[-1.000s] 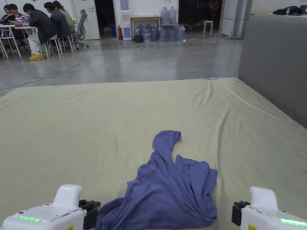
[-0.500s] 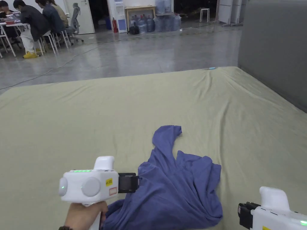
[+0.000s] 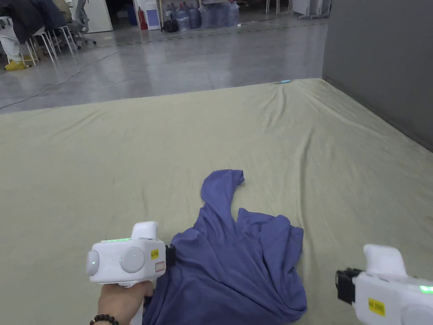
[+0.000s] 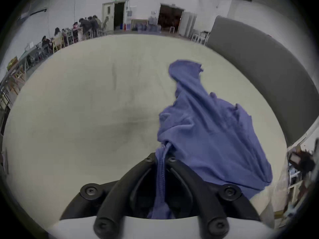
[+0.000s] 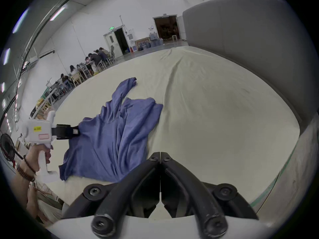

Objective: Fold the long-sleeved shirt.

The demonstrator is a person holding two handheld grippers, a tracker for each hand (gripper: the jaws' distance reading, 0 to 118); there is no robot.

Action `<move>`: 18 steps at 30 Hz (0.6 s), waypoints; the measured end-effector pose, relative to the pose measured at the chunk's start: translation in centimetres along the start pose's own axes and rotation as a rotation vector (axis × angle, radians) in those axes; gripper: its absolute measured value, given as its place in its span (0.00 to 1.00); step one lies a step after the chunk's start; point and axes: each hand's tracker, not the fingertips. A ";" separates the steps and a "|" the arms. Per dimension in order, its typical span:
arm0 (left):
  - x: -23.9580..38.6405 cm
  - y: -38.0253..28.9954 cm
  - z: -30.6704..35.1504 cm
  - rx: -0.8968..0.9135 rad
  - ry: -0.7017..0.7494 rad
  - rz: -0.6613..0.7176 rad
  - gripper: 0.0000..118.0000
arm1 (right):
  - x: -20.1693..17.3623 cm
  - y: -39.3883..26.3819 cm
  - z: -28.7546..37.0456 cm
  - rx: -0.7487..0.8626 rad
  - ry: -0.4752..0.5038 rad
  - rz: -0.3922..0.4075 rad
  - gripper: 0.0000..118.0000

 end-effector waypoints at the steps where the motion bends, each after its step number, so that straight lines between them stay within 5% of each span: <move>1: -0.4 0.5 0.6 0.017 -0.010 -0.022 0.00 | -0.3 1.1 -0.9 0.004 0.002 0.012 0.00; 3: -0.3 0.7 2.2 0.059 -0.017 -0.041 0.00 | -0.8 4.0 -3.9 0.013 0.003 0.026 0.06; 5: -0.5 1.1 3.6 0.080 -0.031 -0.025 0.00 | -1.2 7.0 -7.5 0.008 -0.010 0.056 0.56; 6: -0.6 1.2 4.4 0.100 -0.046 -0.013 0.00 | -1.3 8.3 -9.6 -0.016 -0.018 0.074 0.68; 13: -0.9 1.1 6.8 0.143 -0.046 -0.043 0.00 | -1.3 11.6 -19.1 -0.219 -0.088 0.170 0.67; 16: -1.1 1.0 7.0 0.147 -0.057 -0.029 0.00 | -1.9 11.0 -21.6 -0.288 -0.065 0.185 0.49; 18: -1.1 1.1 6.6 0.142 -0.052 -0.033 0.00 | -2.9 9.9 -22.4 -0.286 -0.124 0.295 0.39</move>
